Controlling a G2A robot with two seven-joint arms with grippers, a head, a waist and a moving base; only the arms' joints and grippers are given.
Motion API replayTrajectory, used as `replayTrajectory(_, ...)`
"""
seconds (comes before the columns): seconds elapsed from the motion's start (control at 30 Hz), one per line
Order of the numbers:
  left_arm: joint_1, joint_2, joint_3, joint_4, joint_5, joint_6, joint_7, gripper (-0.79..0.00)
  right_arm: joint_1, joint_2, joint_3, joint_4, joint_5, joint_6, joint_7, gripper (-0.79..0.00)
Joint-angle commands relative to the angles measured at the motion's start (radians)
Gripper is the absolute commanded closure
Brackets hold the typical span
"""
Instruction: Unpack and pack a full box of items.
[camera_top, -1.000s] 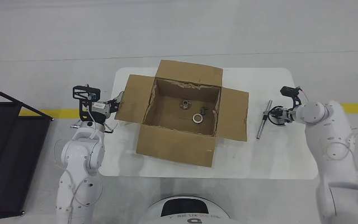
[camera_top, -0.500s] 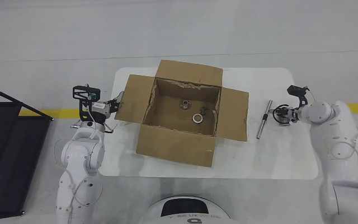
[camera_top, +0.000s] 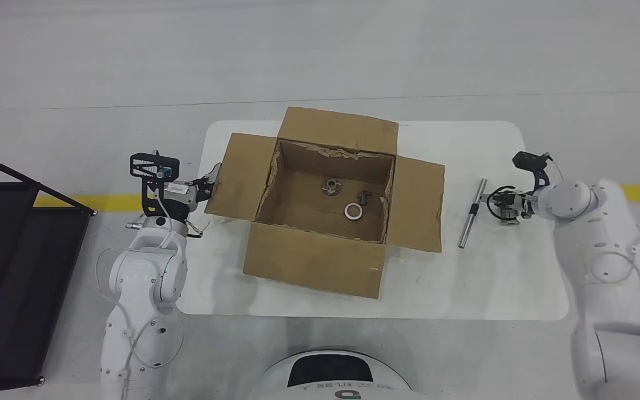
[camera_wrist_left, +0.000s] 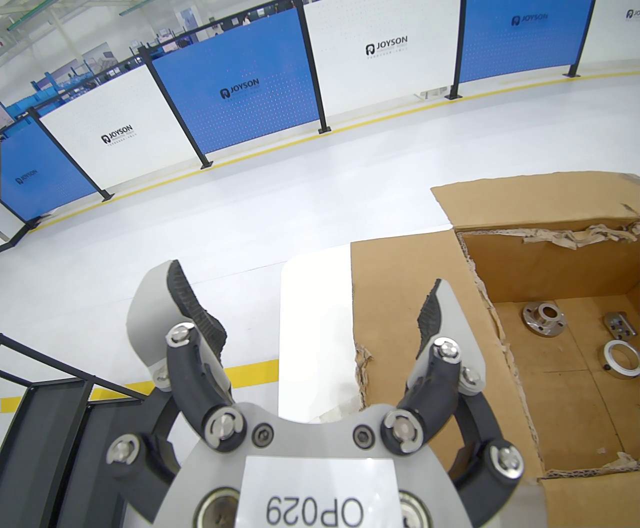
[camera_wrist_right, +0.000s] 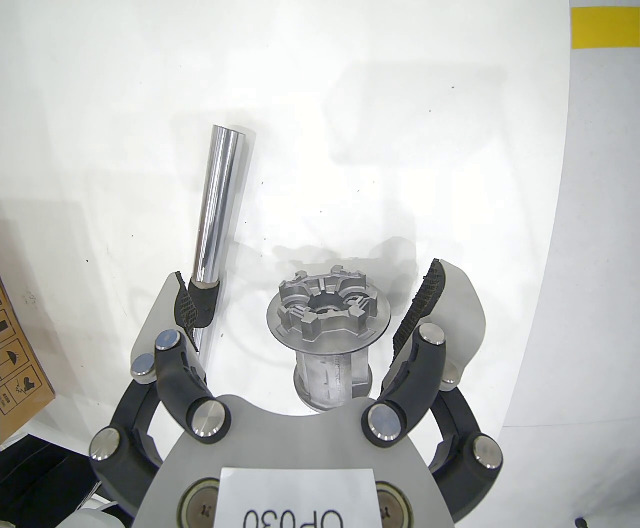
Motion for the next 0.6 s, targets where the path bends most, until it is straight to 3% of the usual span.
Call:
replayTrajectory(0.0, 0.0, 0.0, 0.0, 0.0, 0.0, 0.0, 0.0, -0.785, 0.002, 0.001, -0.002, 0.003, -0.002, 0.004, -0.001, -0.785)
replayTrajectory(0.37, 0.0, 0.0, 0.0, 0.0, 0.0, 0.0, 0.0, -0.785, -0.024, 0.021, 0.055, -0.052, 0.001, 0.04, -0.039, -0.785)
replayTrajectory(0.57, 0.0, 0.0, 0.0, 0.0, 0.0, 0.0, 0.0, -0.785, -0.175, 0.045, 0.16, -0.318, 0.126, -0.073, 0.031, -0.785)
